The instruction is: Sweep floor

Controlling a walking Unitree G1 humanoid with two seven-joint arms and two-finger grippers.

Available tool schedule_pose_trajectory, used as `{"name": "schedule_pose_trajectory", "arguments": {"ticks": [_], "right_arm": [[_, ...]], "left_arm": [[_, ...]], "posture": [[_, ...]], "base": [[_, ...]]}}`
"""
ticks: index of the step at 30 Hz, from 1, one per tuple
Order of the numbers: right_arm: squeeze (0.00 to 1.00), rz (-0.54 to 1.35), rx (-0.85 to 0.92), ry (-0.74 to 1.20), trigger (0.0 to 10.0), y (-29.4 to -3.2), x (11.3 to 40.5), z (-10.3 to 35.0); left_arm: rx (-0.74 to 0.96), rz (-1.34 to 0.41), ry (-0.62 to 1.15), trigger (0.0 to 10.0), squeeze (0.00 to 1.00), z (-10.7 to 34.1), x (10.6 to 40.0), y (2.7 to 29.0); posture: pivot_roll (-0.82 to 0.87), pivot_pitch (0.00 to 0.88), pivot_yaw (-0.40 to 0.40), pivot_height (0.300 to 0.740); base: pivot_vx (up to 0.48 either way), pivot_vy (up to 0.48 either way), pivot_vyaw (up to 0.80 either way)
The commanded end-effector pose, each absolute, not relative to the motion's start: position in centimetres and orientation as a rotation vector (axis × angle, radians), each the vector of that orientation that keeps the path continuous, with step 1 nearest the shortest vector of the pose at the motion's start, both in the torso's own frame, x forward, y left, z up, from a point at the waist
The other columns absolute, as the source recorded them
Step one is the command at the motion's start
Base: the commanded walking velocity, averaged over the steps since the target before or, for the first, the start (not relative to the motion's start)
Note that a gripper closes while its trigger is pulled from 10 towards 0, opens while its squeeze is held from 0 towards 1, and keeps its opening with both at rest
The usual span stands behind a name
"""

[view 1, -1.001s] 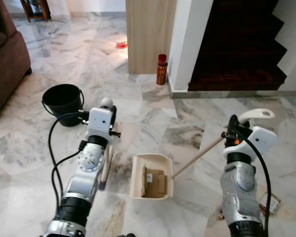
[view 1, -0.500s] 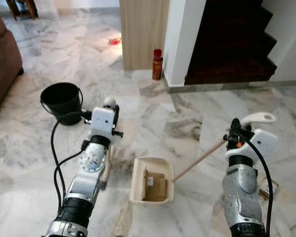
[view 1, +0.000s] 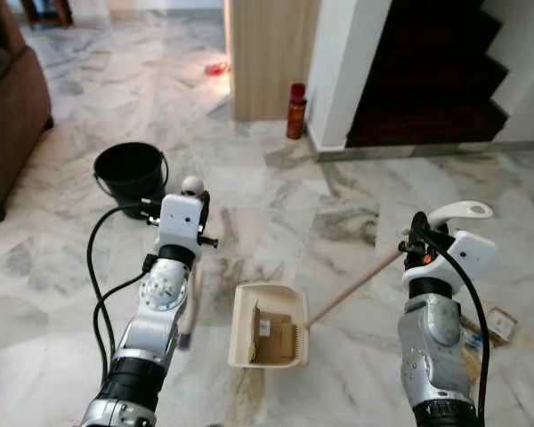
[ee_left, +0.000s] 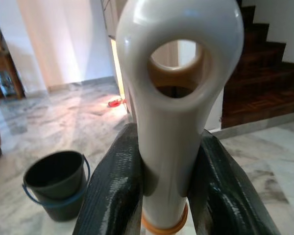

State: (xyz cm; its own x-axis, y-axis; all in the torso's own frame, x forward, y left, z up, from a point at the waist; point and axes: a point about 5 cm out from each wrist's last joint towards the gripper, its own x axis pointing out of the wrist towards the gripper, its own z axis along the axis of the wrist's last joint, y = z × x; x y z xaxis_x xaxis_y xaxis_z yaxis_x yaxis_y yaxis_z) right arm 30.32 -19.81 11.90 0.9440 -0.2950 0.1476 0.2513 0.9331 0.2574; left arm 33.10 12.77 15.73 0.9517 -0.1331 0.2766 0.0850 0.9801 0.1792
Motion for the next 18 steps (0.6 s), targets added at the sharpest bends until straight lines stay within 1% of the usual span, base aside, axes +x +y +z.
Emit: {"name": "schedule_pose_trajectory", "arguments": {"ticks": [1, 14, 18], "right_arm": [[0.00, -0.261, 0.237, -0.254, 10.0, -19.61, 30.62, 13.44], [0.00, -0.245, 0.241, -0.250, 10.0, -19.34, 30.68, 13.45], [0.00, -0.240, 0.242, -0.249, 10.0, -19.29, 30.70, 13.45]], "left_arm": [[0.193, -0.089, -0.357, 10.0, 0.00, 17.32, 33.20, 13.45], [0.193, -0.090, -0.362, 10.0, 0.00, 17.52, 33.23, 13.44], [0.209, -0.095, -0.362, 10.0, 0.00, 17.50, 33.26, 13.34]], "posture": [[0.08, 0.092, -0.052, 0.740], [0.08, 0.094, -0.049, 0.740], [0.08, 0.095, -0.050, 0.740]], "base": [[0.000, 0.307, 0.00], [0.000, 0.299, 0.00], [0.000, 0.000, 0.00]]}}
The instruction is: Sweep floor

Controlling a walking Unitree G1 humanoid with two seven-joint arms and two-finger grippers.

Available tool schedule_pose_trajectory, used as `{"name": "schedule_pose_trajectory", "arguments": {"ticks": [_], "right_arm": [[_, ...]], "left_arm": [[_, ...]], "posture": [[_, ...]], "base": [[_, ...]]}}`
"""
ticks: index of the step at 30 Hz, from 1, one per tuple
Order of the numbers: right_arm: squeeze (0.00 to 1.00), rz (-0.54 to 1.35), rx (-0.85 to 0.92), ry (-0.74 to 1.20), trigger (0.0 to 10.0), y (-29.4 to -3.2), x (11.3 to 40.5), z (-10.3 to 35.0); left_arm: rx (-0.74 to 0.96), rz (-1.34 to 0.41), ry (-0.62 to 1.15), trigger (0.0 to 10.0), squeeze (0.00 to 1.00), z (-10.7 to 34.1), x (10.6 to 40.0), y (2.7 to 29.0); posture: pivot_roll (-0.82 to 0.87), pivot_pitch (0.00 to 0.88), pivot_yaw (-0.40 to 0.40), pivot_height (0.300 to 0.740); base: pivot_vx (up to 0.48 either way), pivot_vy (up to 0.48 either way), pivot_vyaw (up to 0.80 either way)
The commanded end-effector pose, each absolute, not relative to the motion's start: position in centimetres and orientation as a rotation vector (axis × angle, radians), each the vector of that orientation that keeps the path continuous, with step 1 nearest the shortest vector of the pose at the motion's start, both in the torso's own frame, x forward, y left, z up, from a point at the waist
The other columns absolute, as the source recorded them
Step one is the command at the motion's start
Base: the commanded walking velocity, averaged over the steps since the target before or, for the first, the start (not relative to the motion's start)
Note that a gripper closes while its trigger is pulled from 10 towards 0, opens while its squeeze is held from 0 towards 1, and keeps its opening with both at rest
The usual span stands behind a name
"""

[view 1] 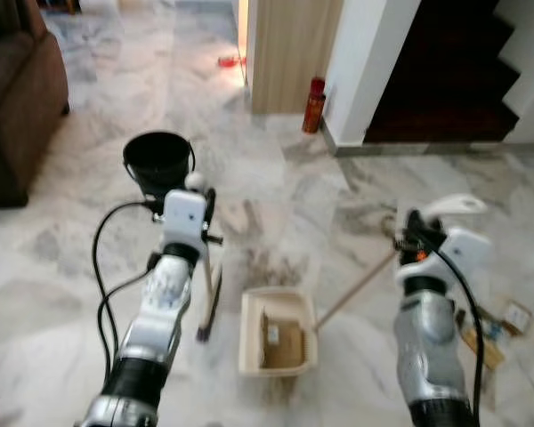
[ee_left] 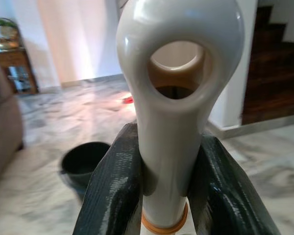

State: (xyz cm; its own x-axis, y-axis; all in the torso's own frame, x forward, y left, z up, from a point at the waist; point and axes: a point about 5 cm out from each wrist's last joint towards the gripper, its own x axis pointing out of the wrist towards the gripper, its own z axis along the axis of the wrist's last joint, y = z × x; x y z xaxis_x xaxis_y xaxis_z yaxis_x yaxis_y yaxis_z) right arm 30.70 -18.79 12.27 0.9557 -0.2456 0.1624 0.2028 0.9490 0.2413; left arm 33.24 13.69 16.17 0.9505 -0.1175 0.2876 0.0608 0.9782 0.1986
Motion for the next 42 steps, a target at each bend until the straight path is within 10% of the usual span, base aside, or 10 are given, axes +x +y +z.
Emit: {"name": "schedule_pose_trajectory", "arguments": {"ticks": [1, 42], "right_arm": [[0.00, -0.231, 0.243, -0.250, 10.0, -19.16, 30.72, 13.46], [0.00, -0.158, 0.221, -0.254, 10.0, -18.35, 30.91, 13.86]], "left_arm": [[0.206, -0.092, -0.365, 10.0, 0.00, 17.49, 33.25, 13.33], [0.208, -0.093, -0.358, 10.0, 0.00, 17.67, 33.27, 13.17]], "posture": [[0.08, 0.095, -0.050, 0.740], [0.08, 0.097, -0.052, 0.740]], "base": [[0.000, 0.000, 0.00], [0.152, 0.000, 0.03]]}}
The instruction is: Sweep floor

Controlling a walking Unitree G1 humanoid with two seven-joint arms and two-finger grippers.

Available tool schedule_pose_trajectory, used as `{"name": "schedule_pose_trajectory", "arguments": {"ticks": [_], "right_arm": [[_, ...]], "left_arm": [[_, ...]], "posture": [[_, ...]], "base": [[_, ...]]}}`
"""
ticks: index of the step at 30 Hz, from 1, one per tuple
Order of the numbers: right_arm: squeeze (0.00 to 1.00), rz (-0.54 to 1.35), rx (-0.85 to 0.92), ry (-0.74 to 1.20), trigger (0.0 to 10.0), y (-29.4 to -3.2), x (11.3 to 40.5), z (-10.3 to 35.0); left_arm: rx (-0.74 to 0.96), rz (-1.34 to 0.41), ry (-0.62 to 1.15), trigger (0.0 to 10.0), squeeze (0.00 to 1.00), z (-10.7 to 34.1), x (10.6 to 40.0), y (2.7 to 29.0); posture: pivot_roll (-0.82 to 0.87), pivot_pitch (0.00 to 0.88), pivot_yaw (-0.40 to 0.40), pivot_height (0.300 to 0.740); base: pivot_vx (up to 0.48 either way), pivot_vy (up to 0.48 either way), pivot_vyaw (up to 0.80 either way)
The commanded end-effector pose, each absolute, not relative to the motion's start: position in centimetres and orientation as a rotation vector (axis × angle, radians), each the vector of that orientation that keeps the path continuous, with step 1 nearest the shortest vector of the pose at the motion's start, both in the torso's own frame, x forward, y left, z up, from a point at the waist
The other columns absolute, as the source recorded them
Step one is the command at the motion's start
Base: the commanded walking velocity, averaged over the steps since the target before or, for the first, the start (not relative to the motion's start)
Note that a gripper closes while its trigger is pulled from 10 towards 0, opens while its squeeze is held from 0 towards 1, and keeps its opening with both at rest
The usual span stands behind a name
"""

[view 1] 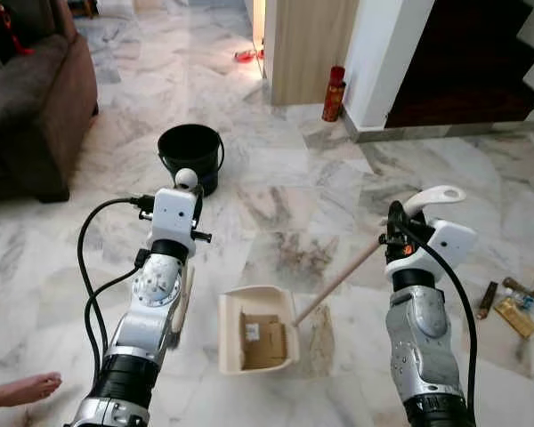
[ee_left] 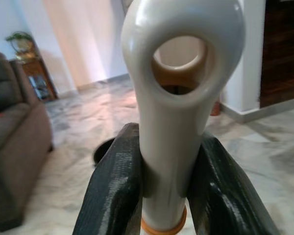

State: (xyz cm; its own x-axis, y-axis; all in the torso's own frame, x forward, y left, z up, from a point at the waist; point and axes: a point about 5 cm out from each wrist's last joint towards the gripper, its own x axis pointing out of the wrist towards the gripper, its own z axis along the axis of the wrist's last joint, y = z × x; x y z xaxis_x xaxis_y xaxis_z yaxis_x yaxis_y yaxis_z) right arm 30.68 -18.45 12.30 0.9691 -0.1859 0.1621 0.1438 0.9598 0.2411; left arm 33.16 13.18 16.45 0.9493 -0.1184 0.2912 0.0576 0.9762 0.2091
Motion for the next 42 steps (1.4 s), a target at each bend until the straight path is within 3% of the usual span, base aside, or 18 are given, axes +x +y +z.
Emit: {"name": "schedule_pose_trajectory", "arguments": {"ticks": [1, 18, 42], "right_arm": [[0.00, -0.158, 0.222, -0.255, 10.0, -18.34, 30.91, 13.89], [0.00, -0.141, 0.223, -0.253, 10.0, -18.18, 30.90, 13.82], [0.00, -0.119, 0.239, -0.254, 10.0, -17.75, 31.07, 13.81]], "left_arm": [[0.208, -0.092, -0.359, 10.0, 0.00, 17.69, 33.27, 13.18], [0.211, -0.082, -0.359, 10.0, 0.00, 17.71, 33.28, 13.35], [0.210, -0.092, -0.367, 10.0, 0.00, 17.82, 33.34, 13.13]], "posture": [[0.08, 0.097, -0.053, 0.740], [0.10, 0.093, -0.049, 0.740], [0.09, 0.051, -0.041, 0.740]], "base": [[0.292, 0.000, 0.73], [0.222, 0.000, 0.23], [0.291, 0.000, 0.00]]}}
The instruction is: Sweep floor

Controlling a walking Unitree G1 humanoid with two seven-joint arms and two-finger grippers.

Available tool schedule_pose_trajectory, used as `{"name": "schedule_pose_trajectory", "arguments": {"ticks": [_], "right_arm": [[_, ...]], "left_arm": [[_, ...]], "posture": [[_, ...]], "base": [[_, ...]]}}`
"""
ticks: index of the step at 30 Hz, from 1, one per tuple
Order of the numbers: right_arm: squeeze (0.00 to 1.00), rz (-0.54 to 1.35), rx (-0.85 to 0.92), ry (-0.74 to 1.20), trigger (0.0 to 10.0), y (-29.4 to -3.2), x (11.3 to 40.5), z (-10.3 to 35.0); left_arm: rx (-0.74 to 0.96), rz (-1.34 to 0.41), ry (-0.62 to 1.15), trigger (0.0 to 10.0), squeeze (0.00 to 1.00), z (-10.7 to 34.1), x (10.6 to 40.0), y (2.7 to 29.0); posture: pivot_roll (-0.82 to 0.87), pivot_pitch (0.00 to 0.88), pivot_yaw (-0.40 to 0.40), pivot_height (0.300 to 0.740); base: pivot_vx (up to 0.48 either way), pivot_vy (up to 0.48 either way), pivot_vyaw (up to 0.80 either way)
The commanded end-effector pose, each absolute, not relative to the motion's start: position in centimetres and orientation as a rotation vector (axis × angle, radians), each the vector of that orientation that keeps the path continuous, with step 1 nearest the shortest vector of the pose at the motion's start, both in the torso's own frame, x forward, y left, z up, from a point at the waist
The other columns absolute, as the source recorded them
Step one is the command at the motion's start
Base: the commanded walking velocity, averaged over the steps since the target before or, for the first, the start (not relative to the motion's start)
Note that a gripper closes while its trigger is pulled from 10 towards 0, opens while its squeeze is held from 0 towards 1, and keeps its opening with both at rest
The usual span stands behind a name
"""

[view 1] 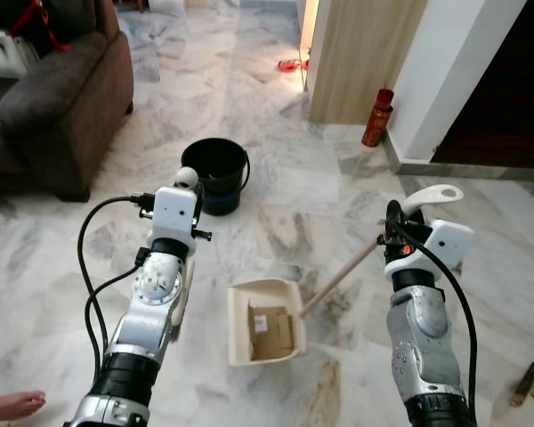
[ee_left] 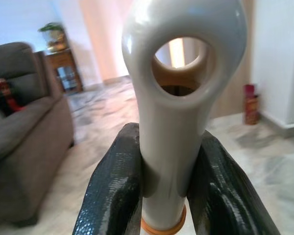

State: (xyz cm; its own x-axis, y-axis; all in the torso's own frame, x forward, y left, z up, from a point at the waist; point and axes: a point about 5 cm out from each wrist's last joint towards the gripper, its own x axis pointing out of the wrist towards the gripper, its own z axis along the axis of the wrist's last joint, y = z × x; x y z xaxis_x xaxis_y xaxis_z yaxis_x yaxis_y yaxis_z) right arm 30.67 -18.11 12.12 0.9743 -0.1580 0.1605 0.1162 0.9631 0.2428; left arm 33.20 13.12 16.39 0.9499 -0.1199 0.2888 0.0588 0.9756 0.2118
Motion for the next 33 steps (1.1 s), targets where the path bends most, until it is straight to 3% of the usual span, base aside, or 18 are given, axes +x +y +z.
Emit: {"name": "schedule_pose_trajectory", "arguments": {"ticks": [1, 33], "right_arm": [[0.00, -0.114, 0.239, -0.255, 10.0, -17.64, 31.09, 13.85], [0.00, -0.104, 0.248, -0.262, 10.0, -17.52, 31.30, 14.16]], "left_arm": [[0.210, -0.092, -0.368, 10.0, 0.00, 17.84, 33.34, 13.15], [0.213, -0.085, -0.362, 10.0, 0.00, 17.83, 33.29, 13.24]], "posture": [[0.09, 0.051, -0.041, 0.740], [0.10, 0.080, -0.047, 0.740]], "base": [[0.292, 0.000, 0.00], [0.281, 0.000, 0.00]]}}
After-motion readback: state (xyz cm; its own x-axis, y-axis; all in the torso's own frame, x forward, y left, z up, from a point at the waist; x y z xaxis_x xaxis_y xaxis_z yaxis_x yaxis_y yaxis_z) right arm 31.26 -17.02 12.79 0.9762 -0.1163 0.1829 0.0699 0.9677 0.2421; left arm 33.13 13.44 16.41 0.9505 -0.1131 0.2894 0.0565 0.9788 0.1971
